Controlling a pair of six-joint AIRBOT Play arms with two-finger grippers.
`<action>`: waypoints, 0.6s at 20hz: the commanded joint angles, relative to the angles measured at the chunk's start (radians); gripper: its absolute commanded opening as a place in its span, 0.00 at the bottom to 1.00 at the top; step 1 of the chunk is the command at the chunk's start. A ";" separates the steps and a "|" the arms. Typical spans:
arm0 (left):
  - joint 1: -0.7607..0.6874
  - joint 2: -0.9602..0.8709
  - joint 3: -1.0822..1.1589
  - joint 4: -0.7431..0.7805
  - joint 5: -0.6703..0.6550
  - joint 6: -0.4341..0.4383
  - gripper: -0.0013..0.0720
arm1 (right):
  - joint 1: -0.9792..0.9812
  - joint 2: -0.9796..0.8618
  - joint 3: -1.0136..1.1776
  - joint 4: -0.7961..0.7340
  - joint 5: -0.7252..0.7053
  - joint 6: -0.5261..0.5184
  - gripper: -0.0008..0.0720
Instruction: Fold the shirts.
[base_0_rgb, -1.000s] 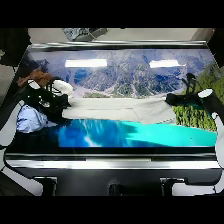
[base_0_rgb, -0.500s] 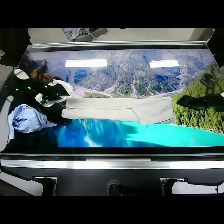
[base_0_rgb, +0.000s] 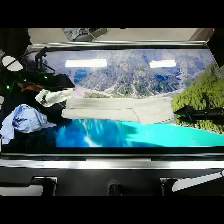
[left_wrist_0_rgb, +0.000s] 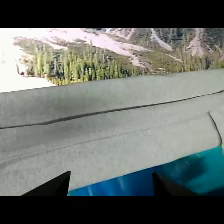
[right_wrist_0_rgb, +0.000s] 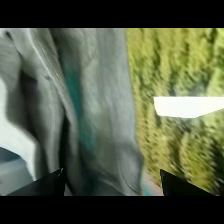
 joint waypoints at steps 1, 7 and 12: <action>-0.054 0.029 0.001 0.000 0.005 -0.016 0.86 | -0.006 -0.066 0.000 0.143 0.019 -0.053 0.97; -0.061 0.029 0.001 0.000 0.008 -0.027 0.86 | -0.006 -0.073 0.000 0.224 0.066 -0.139 0.97; -0.061 0.029 0.001 0.000 0.008 -0.026 0.86 | -0.006 -0.088 -0.001 0.299 0.146 -0.205 0.97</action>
